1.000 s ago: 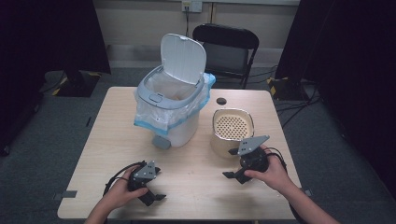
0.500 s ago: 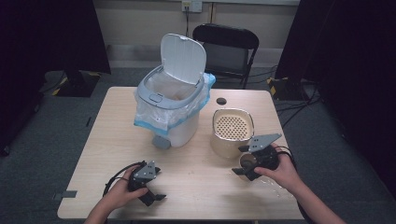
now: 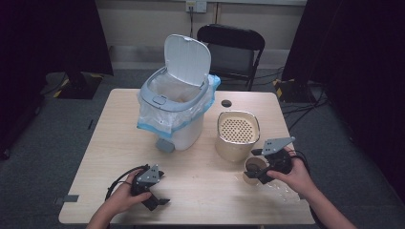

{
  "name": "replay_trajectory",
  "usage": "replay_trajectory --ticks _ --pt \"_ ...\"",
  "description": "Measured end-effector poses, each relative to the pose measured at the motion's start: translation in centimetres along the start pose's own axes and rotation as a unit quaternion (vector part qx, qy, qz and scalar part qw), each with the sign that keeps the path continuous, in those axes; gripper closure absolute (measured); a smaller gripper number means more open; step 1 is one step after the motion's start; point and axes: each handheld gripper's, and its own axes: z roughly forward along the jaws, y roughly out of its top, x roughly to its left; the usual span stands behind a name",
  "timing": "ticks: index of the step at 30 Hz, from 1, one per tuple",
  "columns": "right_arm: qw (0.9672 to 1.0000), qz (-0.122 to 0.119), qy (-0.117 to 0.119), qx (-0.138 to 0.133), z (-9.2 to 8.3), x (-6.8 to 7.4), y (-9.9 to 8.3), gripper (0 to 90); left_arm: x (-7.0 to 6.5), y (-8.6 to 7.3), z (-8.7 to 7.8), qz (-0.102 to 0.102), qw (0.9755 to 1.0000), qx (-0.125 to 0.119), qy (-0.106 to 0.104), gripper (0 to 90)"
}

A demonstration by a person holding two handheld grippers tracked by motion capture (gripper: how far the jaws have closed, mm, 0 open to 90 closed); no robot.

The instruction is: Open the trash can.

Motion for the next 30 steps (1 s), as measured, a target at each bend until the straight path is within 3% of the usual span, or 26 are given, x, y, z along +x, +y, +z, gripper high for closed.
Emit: replay_trajectory --ticks 15,30 --pt "0.9995 0.025 -0.015 -0.007 -0.4 -0.8 -2.5 14.8 0.0 0.0 0.0 0.001 1.0000 0.003 0.001 0.0" --pt "0.9985 0.049 -0.006 -0.025 0.4 -0.8 -4.7 14.8 0.0 0.0 0.0 0.001 1.0000 0.003 0.001 0.0"
